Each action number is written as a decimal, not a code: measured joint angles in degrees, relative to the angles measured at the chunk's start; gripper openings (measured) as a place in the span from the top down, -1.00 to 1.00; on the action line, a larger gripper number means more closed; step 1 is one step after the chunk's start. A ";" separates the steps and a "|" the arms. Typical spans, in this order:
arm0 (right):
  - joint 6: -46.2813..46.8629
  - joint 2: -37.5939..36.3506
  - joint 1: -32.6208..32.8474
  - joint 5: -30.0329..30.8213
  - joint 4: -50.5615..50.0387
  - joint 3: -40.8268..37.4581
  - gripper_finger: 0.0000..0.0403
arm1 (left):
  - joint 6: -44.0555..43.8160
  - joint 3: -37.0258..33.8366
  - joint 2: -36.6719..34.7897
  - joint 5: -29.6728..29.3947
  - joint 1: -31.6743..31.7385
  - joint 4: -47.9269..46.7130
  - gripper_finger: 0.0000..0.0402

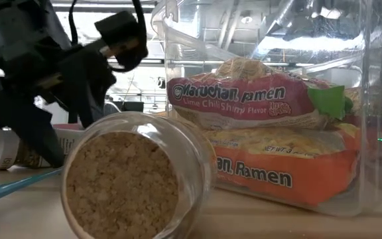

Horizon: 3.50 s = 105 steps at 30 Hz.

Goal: Pick & Place Food Item
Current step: Put the blue spoon into the top transparent bin

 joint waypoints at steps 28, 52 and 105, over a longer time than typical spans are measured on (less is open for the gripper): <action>0.15 -0.02 0.00 -0.02 -1.11 0.00 -0.77 | -5.14 0.09 -0.57 -1.26 0.15 -7.31 0.94; 4.10 0.91 -0.09 0.46 1.66 0.02 -0.77 | 30.18 0.13 -21.47 -0.20 -2.21 -16.50 1.00; 10.44 5.20 -0.04 2.29 4.15 0.02 -0.77 | 111.27 12.95 -28.09 23.61 43.85 -46.02 1.00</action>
